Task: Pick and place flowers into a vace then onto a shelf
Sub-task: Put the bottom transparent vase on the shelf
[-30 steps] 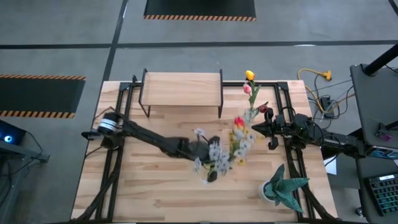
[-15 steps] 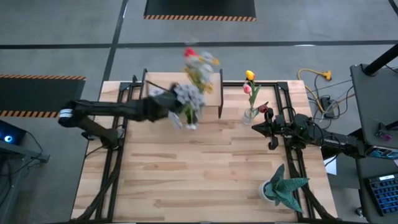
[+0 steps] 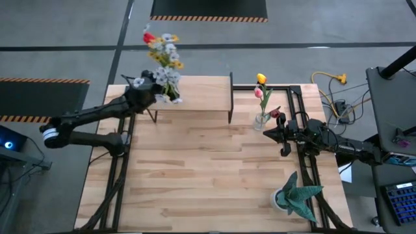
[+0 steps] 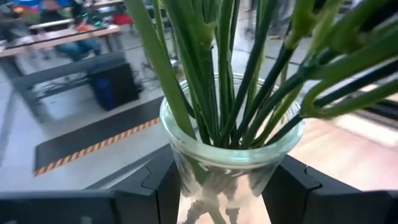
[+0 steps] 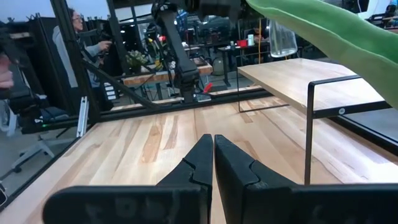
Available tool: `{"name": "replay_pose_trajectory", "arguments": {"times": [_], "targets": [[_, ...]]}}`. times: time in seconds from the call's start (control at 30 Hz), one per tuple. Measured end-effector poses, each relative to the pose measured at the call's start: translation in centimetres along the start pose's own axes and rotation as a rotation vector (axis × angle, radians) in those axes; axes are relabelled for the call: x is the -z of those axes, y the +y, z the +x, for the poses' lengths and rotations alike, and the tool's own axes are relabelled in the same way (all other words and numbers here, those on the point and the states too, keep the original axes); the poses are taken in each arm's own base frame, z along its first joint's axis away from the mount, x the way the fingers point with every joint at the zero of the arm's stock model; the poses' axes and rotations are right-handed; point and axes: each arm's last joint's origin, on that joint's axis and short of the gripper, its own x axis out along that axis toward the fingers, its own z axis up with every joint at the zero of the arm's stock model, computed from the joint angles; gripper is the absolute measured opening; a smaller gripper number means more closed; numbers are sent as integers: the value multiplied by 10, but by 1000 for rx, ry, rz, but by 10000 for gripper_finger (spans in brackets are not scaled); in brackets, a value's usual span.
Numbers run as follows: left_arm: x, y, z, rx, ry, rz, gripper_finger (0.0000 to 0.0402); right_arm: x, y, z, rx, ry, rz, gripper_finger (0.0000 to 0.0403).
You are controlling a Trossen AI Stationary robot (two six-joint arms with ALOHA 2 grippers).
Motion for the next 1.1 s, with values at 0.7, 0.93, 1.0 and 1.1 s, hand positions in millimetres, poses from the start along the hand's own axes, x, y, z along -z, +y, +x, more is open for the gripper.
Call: {"name": "replay_pose_trajectory", "arguments": {"times": [0.7,0.93,1.0,1.1], "targets": [[17,26,13,-130,138,-3,156,0,0,0,0,0,0,9],[18,26,13,-131,140,-43,156,0,0,0,0,0,0,9],[19,26,13,-132,140,-60,156,0,0,0,0,0,0,9],[20,26,13,-132,141,-61,156,0,0,0,0,0,0,9]]}}
